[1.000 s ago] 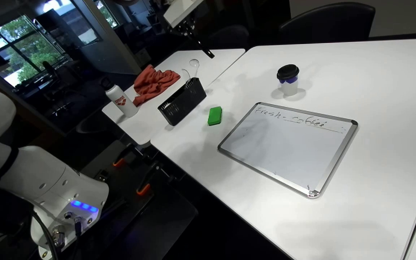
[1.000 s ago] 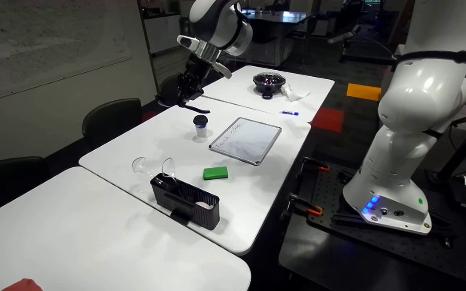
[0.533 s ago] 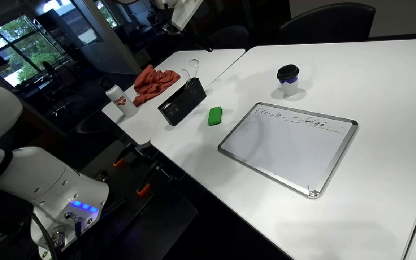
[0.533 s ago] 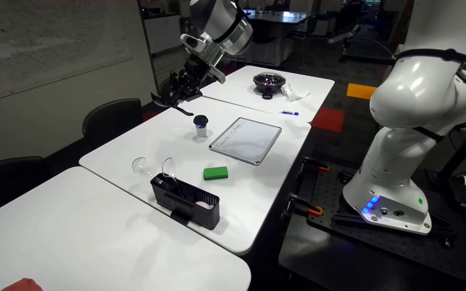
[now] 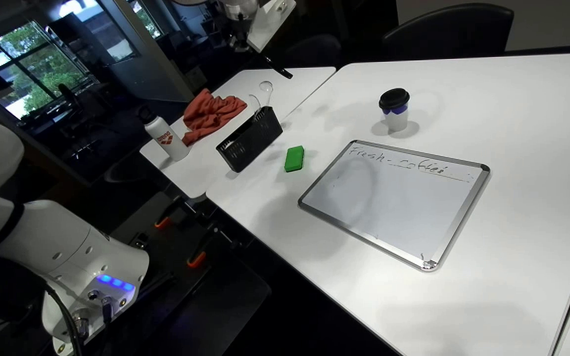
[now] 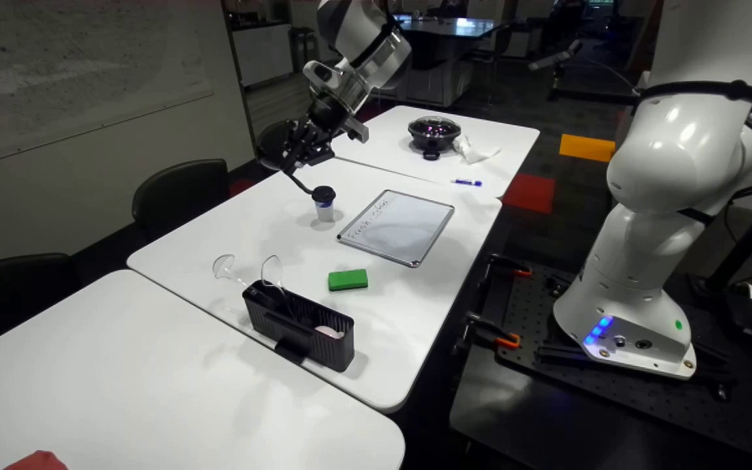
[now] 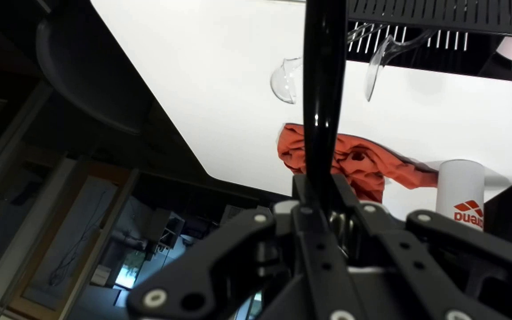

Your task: Pick the black spoon on the counter and place it in the utensil holder

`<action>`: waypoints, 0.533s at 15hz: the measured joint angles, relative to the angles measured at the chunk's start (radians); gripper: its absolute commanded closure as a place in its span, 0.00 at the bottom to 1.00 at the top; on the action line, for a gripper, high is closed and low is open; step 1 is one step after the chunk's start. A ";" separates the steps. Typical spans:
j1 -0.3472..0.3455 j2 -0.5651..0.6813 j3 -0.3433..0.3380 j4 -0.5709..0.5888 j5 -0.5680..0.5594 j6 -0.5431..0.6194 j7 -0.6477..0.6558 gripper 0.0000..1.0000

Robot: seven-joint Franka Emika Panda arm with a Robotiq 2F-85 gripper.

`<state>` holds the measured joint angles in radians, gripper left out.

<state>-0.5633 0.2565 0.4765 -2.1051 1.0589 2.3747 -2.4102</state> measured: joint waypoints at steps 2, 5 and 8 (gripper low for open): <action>0.119 0.001 -0.136 0.000 0.039 -0.093 -0.001 0.96; 0.227 0.002 -0.277 -0.001 0.105 -0.268 -0.008 0.96; 0.284 0.006 -0.365 -0.008 0.155 -0.422 -0.043 0.96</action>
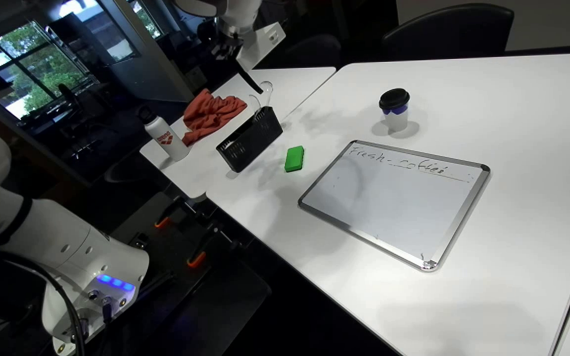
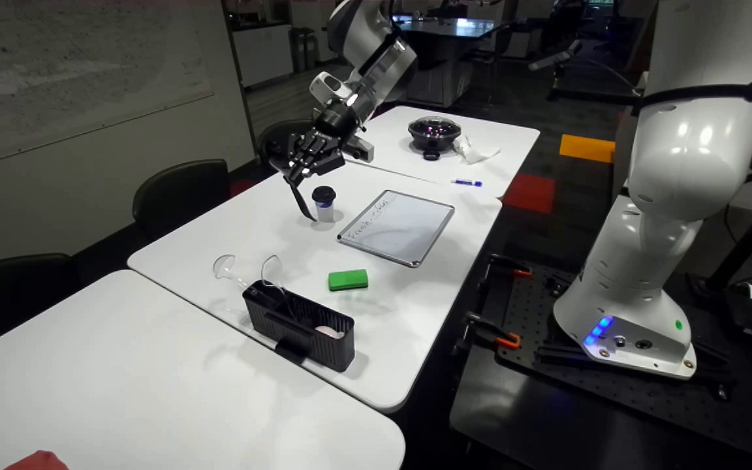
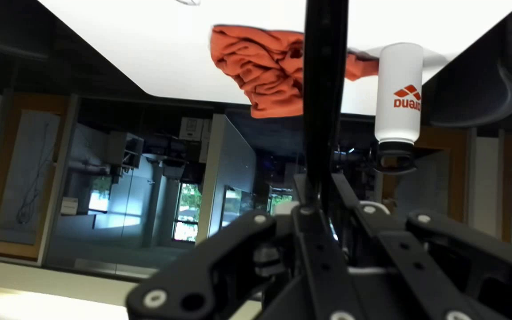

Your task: Pick the black spoon on the counter and place it in the utensil holder

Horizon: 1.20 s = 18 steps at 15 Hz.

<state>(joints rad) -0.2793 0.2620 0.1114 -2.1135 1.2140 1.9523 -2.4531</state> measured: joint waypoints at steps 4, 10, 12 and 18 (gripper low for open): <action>0.055 0.031 -0.055 -0.011 0.096 -0.109 -0.093 0.96; 0.171 0.101 -0.057 -0.014 0.226 -0.111 -0.154 0.96; 0.203 0.110 -0.058 -0.014 0.240 -0.111 -0.153 0.96; 0.229 0.151 -0.069 -0.017 0.244 -0.108 -0.152 0.96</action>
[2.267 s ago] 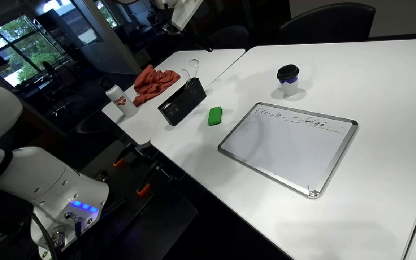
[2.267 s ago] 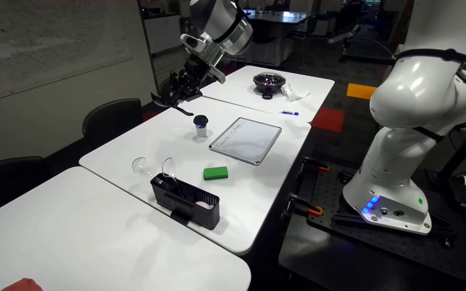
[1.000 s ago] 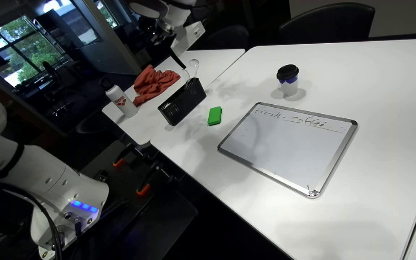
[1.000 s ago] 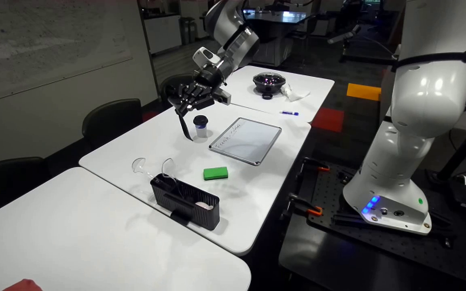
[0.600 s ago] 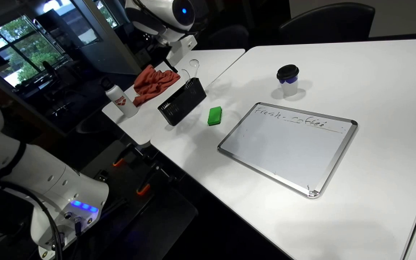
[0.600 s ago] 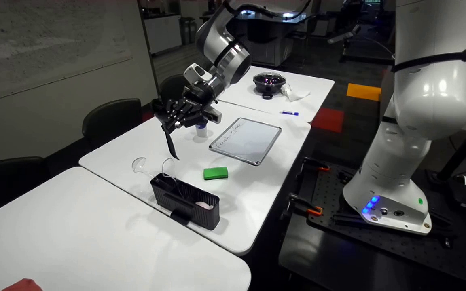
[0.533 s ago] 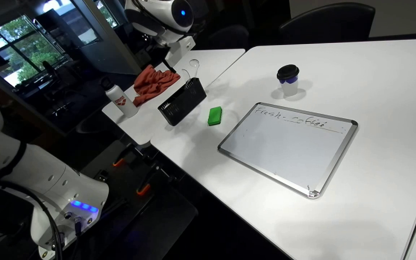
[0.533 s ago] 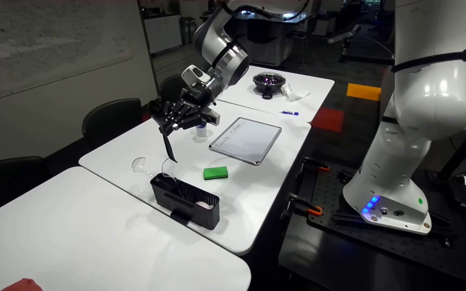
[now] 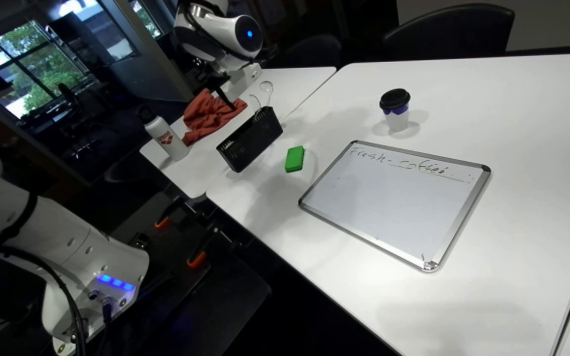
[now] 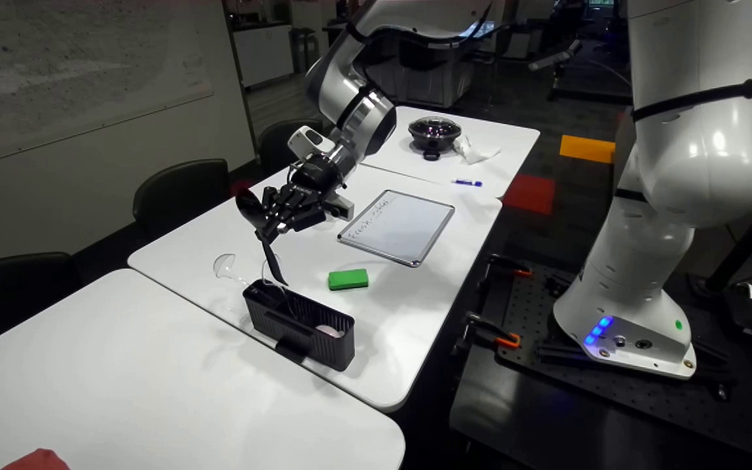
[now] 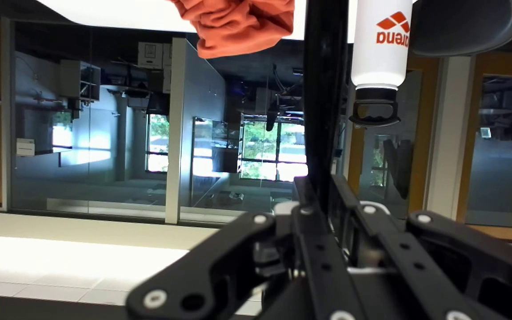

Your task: Pick the black spoon on the counter and place it in the utensil holder

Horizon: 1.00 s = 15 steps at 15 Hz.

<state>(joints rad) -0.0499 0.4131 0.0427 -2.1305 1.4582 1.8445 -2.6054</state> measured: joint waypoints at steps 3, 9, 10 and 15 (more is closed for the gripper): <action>0.007 0.027 -0.012 0.000 0.000 0.008 0.000 0.96; 0.010 0.082 -0.015 0.015 0.028 0.022 0.000 0.96; 0.011 0.091 -0.015 0.020 0.032 0.025 0.000 0.96; 0.020 0.136 -0.016 0.045 0.042 0.045 0.000 0.96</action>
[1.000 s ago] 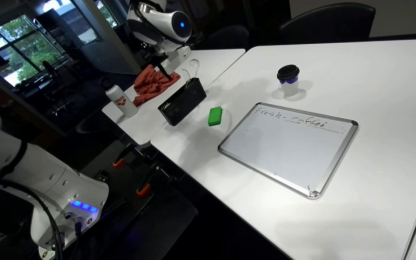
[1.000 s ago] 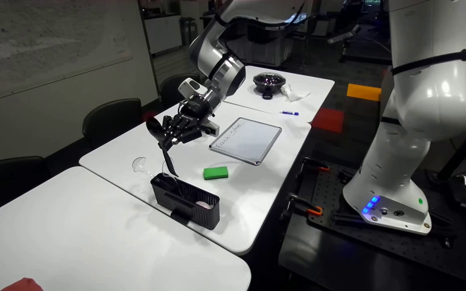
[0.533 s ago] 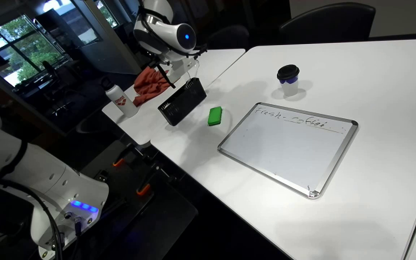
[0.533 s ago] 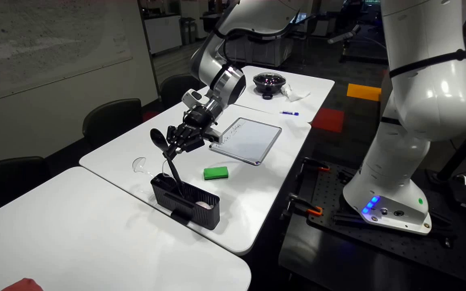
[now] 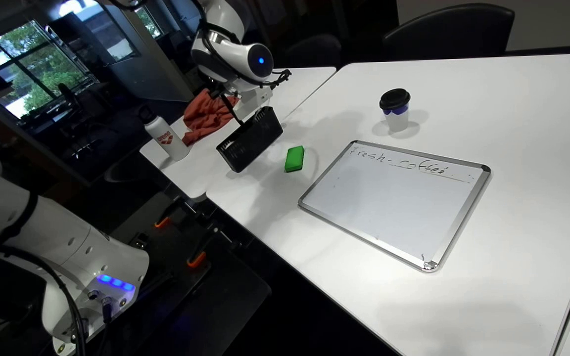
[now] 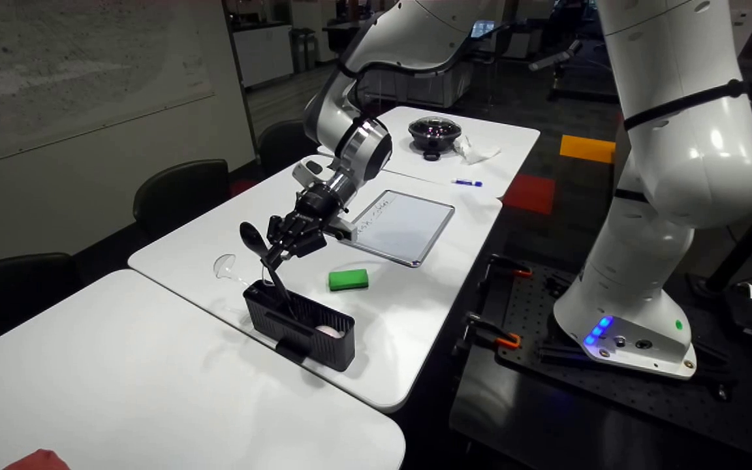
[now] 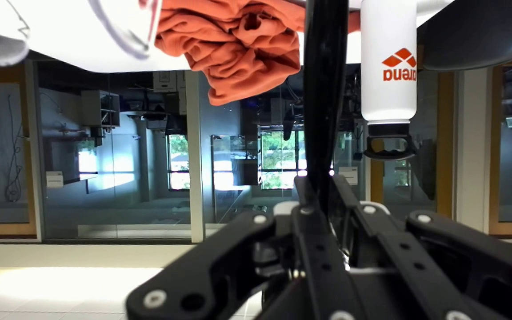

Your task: Pick the black spoon on the counter and place it in the utensil holder

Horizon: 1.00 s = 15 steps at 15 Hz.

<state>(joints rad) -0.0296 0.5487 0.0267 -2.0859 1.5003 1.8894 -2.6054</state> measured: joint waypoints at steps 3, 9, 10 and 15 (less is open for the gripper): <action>0.004 0.027 0.000 0.016 0.000 0.019 0.000 0.96; 0.012 0.081 -0.001 0.052 0.000 0.042 0.000 0.96; 0.013 0.091 -0.001 0.056 0.000 0.049 0.000 0.96; 0.028 0.131 -0.001 0.061 0.000 0.104 0.000 0.96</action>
<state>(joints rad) -0.0019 0.6801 0.0259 -2.0247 1.5006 1.9939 -2.6054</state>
